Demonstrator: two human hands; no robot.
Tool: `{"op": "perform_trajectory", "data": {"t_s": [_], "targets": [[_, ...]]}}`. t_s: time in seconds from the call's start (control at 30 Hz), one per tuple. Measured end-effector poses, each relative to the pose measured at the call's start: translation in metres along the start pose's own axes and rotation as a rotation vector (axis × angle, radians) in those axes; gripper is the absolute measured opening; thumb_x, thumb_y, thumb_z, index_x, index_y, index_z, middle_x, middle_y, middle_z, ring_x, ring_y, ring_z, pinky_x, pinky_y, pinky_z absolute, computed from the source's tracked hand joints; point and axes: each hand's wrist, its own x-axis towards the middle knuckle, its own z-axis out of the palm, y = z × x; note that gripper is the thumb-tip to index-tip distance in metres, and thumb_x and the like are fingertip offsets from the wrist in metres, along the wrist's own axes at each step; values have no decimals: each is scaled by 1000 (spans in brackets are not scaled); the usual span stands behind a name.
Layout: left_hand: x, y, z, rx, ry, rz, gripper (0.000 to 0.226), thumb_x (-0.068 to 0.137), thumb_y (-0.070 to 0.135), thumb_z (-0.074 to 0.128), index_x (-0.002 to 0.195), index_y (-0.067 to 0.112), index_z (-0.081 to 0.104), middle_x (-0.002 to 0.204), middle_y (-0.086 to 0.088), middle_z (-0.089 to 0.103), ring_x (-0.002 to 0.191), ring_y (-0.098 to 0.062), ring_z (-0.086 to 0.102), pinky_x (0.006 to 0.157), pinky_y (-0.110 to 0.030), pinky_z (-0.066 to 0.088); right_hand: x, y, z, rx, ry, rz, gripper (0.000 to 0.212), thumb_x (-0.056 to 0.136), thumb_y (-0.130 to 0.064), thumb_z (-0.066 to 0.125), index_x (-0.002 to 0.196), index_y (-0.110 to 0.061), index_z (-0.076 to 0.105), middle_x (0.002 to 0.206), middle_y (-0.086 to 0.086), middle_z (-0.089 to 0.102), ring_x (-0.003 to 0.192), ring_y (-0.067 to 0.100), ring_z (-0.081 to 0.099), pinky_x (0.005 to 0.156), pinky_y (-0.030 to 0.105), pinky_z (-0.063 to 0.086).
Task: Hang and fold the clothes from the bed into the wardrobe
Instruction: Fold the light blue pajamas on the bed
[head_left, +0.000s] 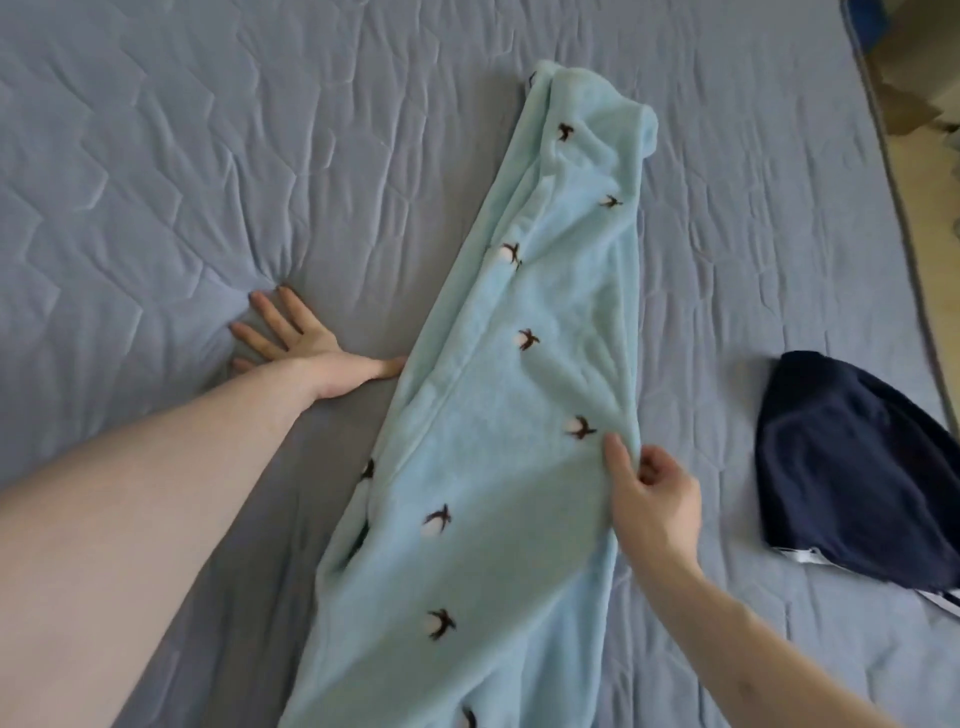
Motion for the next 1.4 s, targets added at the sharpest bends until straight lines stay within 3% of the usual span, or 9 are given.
{"op": "perform_trajectory", "data": {"t_s": [0.17, 0.4, 0.53, 0.67, 0.83, 0.93, 1.13, 1.27, 1.4], "targets": [[-20, -59, 8, 53, 0, 220, 161, 42, 97, 65, 158, 29, -24, 164, 2, -34, 153, -28, -27, 126, -49, -9, -11, 12, 0, -217, -141, 227, 39, 97, -54, 56, 101, -16, 65, 100, 7, 70, 95, 29, 64, 79, 32, 45], [-134, -139, 53, -224, -152, 254, 112, 68, 75, 62, 160, 21, 27, 171, 1, 6, 157, -19, 3, 127, -40, 9, -125, 34, -3, -139, -414, 316, 50, 78, -55, 78, 107, -20, 58, 97, -7, 67, 84, 12, 65, 75, 34, 56], [-218, -183, 82, -440, -295, 149, 56, 72, 73, 70, 114, 38, 63, 128, 16, 57, 126, -14, 55, 88, -22, 44, -186, 55, -10, 0, -574, 450, 46, 72, -46, 89, 103, -21, 66, 95, -4, 75, 84, 11, 72, 66, 21, 57], [-269, -220, 106, -414, -402, 8, 82, 62, 70, 74, 131, 30, 56, 127, 11, 67, 114, -11, 65, 93, -30, 50, -211, 68, -18, -43, -641, 449, 32, 82, -43, 82, 101, -23, 67, 95, -3, 75, 86, 15, 73, 76, 34, 63], [-298, -266, 124, -287, -451, -53, 52, 70, 54, 84, 111, 31, 63, 107, 14, 73, 98, -4, 68, 91, -29, 53, -224, 83, -46, -42, -374, 342, 6, 92, -31, 66, 91, -25, 68, 86, -6, 73, 79, 13, 69, 70, 37, 60], [-303, -282, 129, -162, -473, -46, 37, 76, 56, 78, 101, 32, 65, 103, 15, 71, 93, 0, 65, 84, -25, 52, -232, 99, -64, -162, -288, 400, 20, 93, -40, 63, 92, -19, 61, 87, 0, 70, 78, 17, 66, 73, 41, 58], [-313, -277, 136, -271, -520, -86, 48, 76, 50, 81, 116, 27, 64, 107, 17, 70, 94, 0, 66, 77, -18, 50, -260, 127, -75, -67, -556, 654, 64, 79, -55, 80, 117, -15, 48, 111, -3, 63, 98, 16, 63, 82, 30, 52], [-322, -267, 134, -285, -547, -83, 47, 84, 42, 76, 125, 29, 58, 116, 9, 70, 104, -12, 67, 95, -32, 51, -292, 136, -72, -78, -665, 639, 44, 82, -45, 80, 113, -21, 59, 104, -6, 68, 92, 9, 67, 73, 25, 56], [-331, -259, 125, -278, -537, -47, 35, 92, 32, 70, 125, 31, 57, 114, 9, 69, 101, -11, 66, 84, -25, 51, -308, 136, -72, -47, -611, 651, 19, 91, -29, 66, 103, -15, 69, 95, 6, 76, 88, 21, 73, 82, 39, 60]]}}
